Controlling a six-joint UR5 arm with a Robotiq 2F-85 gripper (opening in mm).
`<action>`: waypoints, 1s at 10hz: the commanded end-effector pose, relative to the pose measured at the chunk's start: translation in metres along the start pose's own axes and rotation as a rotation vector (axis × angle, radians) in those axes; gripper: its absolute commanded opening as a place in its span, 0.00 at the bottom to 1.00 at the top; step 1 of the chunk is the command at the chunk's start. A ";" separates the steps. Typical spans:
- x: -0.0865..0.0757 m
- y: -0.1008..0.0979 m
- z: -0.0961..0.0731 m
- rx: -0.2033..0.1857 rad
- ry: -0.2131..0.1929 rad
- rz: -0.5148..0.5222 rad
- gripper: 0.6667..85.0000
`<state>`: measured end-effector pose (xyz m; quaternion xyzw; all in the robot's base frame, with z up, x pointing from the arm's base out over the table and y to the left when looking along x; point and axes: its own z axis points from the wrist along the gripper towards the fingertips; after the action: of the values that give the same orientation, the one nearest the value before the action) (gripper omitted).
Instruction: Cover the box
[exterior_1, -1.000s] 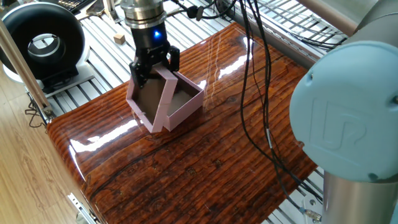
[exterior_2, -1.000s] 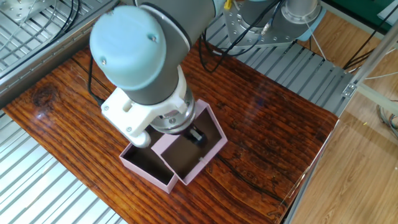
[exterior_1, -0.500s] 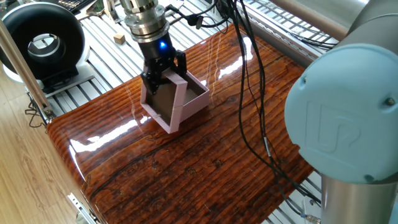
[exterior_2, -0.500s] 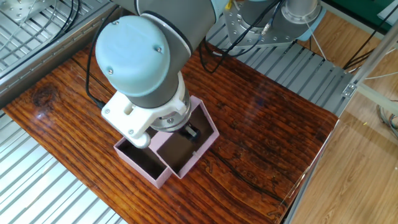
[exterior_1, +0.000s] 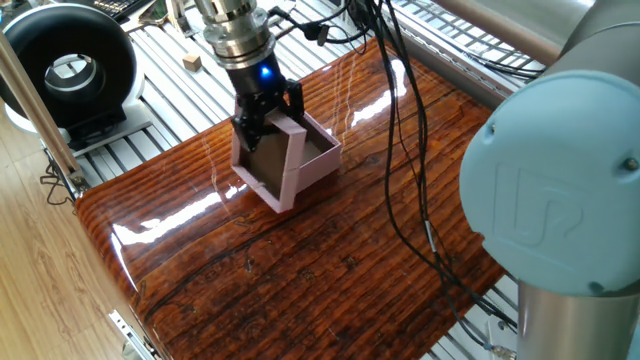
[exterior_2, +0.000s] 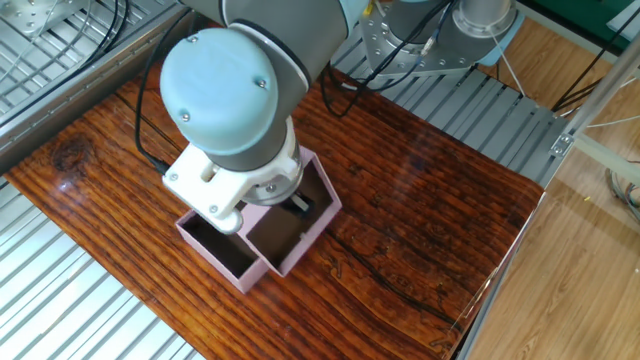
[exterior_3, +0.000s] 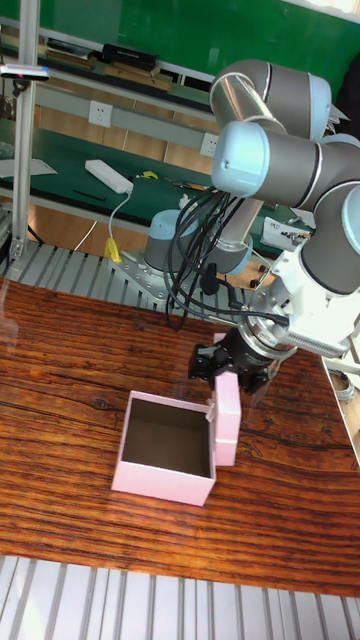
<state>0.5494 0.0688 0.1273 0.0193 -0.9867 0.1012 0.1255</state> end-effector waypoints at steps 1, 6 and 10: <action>0.005 -0.017 0.007 0.033 -0.007 -0.030 0.00; 0.010 -0.053 0.015 0.114 -0.010 -0.078 0.00; 0.018 -0.014 0.012 -0.095 0.017 -0.027 0.00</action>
<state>0.5363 0.0280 0.1224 0.0499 -0.9838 0.1160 0.1269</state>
